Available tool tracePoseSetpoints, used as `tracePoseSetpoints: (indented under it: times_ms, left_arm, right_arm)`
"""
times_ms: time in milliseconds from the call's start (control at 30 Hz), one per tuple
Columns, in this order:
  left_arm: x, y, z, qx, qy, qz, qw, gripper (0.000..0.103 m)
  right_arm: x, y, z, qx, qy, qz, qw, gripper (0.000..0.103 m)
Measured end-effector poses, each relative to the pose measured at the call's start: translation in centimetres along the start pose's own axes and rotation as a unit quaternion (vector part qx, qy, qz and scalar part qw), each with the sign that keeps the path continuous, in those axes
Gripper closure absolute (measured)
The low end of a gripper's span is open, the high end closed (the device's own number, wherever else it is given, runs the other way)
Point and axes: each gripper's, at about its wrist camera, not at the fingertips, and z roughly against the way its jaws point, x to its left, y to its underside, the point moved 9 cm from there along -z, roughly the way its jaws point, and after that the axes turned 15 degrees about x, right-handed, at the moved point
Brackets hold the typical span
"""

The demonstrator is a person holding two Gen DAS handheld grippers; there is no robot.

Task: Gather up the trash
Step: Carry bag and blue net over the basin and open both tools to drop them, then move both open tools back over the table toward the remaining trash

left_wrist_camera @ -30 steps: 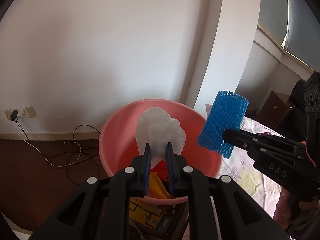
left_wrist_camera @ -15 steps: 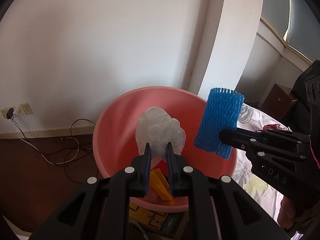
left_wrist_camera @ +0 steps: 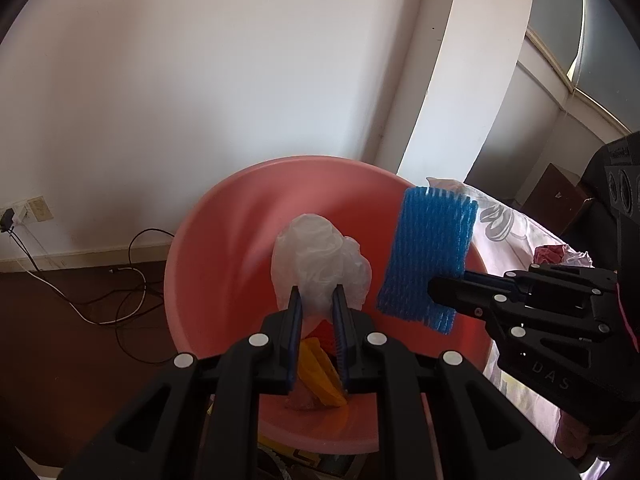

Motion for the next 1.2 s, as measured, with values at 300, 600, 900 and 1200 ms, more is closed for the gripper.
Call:
tracePoseSetpoints:
  times_ms: [300,600,900,1200]
  left_arm:
    - [0.0,0.4,-0.7,0.002,0.014,-0.003,0.9999,0.076]
    - [0.0,0.5,-0.1,-0.004,0.006,-0.012,0.9999,0.059]
    - [-0.2,0.4,2.4,-0.013,0.005,-0.007,0.9999,0.049]
    - [-1.7,1.0,5.0,-0.022,0.010,0.003,0.9997,0.049]
  right_arm:
    - [0.3,0.3,-1.0,0.022,-0.023,0.000,0.999,0.096]
    - [0.7,0.6,-0.7,0.019,-0.042,0.003,0.999,0.069]
    - [1.1,1.6,2.8,-0.012,-0.043,0.003,0.999,0.069]
    - [-1.1,4.9,7.6,-0.049,-0.024,-0.035,0.998,0.069]
